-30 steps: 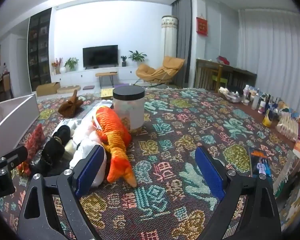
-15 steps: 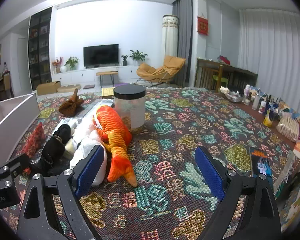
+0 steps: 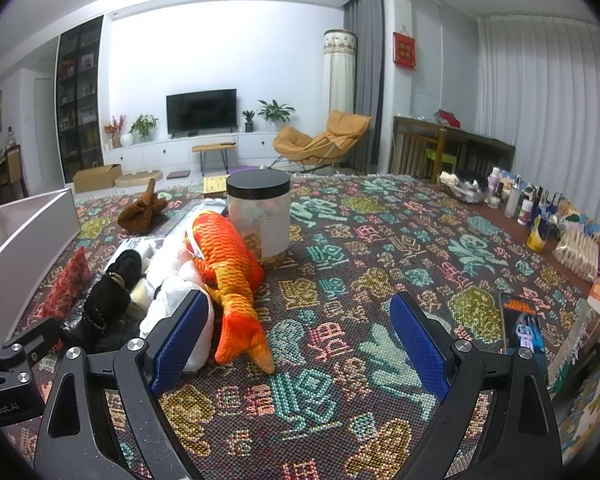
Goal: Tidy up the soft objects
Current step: 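Move the left tool toward the red mesh bag and black bundles, then grasp the orange plush fish with the right tool and lift it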
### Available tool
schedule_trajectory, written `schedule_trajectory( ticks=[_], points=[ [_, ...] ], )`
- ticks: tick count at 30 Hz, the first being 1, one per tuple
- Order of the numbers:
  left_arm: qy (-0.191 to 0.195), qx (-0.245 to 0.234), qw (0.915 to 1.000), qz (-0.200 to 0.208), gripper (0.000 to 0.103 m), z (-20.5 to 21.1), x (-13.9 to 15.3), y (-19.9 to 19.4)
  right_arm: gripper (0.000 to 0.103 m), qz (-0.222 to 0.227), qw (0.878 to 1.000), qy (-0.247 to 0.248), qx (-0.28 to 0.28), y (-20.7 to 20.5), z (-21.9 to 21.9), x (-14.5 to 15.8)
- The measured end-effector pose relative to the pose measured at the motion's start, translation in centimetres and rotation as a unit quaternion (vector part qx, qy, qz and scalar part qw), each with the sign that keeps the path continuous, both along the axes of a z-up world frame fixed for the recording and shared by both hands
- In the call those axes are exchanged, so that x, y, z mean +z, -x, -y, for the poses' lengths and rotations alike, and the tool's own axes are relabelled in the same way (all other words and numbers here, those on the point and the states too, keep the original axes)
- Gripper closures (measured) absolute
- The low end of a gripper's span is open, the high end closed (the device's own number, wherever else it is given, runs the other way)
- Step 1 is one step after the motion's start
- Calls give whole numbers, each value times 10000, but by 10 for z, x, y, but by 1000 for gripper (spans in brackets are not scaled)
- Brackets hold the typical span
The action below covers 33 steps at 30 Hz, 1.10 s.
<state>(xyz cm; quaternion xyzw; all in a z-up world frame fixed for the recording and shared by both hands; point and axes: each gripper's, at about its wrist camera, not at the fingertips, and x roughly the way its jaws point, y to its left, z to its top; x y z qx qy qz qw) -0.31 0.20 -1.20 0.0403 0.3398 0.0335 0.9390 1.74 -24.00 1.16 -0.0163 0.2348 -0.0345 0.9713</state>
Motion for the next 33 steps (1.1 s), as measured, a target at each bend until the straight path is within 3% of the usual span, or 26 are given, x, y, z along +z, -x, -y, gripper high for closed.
schedule_trajectory(
  ticks=[11,20,27,33],
  points=[
    [14,26,9999,-170,0,-1,-11,-2,9,-28,10000,-18,-1,-1,0,-2],
    [144,16,9954,-949,0,-15,-66,-9,9,-149,9998,-132,-34,-5,4,-4],
    [111,16,9902,-1392,0,-17,-92,-21,9,-296,9994,-196,-41,-10,7,-7],
    [499,-39,9886,-1423,0,-26,-96,-34,9,-444,9982,-402,-68,-15,16,-10]
  ],
)
